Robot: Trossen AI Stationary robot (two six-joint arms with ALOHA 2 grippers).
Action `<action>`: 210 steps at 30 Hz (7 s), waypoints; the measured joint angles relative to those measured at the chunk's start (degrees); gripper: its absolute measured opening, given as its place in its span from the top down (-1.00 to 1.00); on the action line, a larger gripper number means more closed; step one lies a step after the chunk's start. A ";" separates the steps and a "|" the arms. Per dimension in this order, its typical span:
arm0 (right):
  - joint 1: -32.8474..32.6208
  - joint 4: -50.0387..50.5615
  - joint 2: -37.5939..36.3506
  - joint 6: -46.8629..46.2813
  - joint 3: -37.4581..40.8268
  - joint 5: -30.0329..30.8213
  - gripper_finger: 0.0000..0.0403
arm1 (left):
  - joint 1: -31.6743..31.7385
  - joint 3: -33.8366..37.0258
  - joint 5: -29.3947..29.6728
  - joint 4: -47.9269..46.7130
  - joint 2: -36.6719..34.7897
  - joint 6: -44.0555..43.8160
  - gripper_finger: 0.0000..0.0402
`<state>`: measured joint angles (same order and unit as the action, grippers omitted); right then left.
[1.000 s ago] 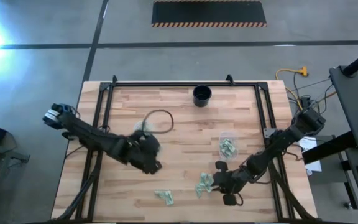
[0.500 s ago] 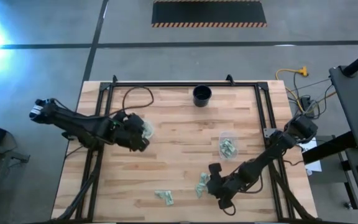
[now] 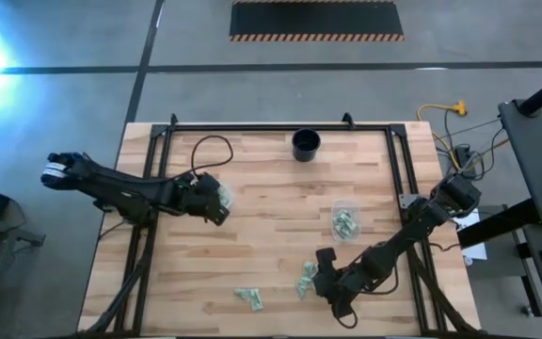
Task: Pick and place items into bin
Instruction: Put the white sweetener packet into the left transparent bin, then put the white sweetener packet into the right transparent bin, then put the white sweetener packet into the left transparent bin
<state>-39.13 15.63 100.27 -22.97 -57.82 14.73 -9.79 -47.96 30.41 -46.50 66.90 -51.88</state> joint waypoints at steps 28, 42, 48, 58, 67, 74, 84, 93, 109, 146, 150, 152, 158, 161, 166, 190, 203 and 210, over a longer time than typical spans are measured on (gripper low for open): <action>0.00 4.97 0.15 0.58 0.30 0.25 -0.02 | 3.30 -3.07 -2.05 2.80 -1.60 2.71 0.13; -0.98 5.30 4.76 -0.47 -1.77 4.06 -0.02 | 3.30 -7.57 -1.18 2.99 -4.97 4.72 0.13; -1.00 5.54 5.98 -0.82 -2.78 5.94 0.06 | 3.29 -7.13 -1.20 4.31 -4.82 4.60 0.13; -0.98 5.38 6.08 -4.06 -3.69 6.27 0.64 | 2.92 -7.31 -1.60 5.80 -4.84 4.64 0.12; -0.98 5.40 5.08 -4.08 -5.04 6.00 0.96 | -0.23 -7.09 -9.36 5.84 -4.73 5.30 0.12; -0.98 8.02 2.90 -5.36 -5.53 6.28 0.96 | -5.86 -7.15 -13.08 8.19 -4.71 7.64 0.12; -0.98 18.35 -4.12 -7.28 -7.44 11.64 0.96 | -16.24 -6.95 -21.40 19.02 -0.46 17.75 0.12; -0.93 32.28 -14.86 -20.23 -4.99 18.51 0.96 | -21.39 -6.18 -22.86 18.96 8.21 17.93 0.12; -0.22 41.06 -27.16 -36.67 10.17 18.89 0.96 | -24.67 -6.95 -25.06 24.08 19.37 15.73 0.13; 1.03 35.79 -28.28 -40.36 14.72 23.00 0.42 | -26.70 -7.30 -24.07 32.33 28.02 24.16 0.12; 1.03 34.69 -28.28 -36.34 12.90 22.98 0.36 | -26.82 -7.30 -24.11 33.88 30.37 24.16 0.12; 1.03 33.08 -28.28 -32.87 11.66 22.95 0.34 | -26.97 -7.30 -24.09 35.82 31.38 24.15 0.12; 1.03 31.10 -28.28 -22.59 6.86 22.76 0.34 | -27.54 -8.83 -24.09 37.05 33.94 24.22 0.12; 1.03 31.11 -28.30 -19.11 4.83 22.76 0.37 | -27.83 -9.26 -24.06 36.63 34.89 24.25 0.13; 1.03 31.12 -28.30 -17.13 2.99 22.75 0.41 | -28.09 -10.85 -22.83 31.86 36.32 24.20 0.13; -0.64 26.22 -28.11 -20.04 2.74 14.20 0.58 | -28.06 -12.50 -20.64 27.43 35.14 22.26 0.97; -6.22 16.39 -27.96 -25.07 7.38 13.19 0.64 | -26.96 -12.50 -10.51 24.39 25.90 22.29 0.96; -8.36 2.54 -25.95 -25.16 12.85 13.23 0.62 | -25.88 -12.39 -2.23 17.29 18.39 22.15 0.96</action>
<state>-47.49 18.17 74.32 -48.13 -44.97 27.96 -35.66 -60.36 28.18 -29.22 85.29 -29.73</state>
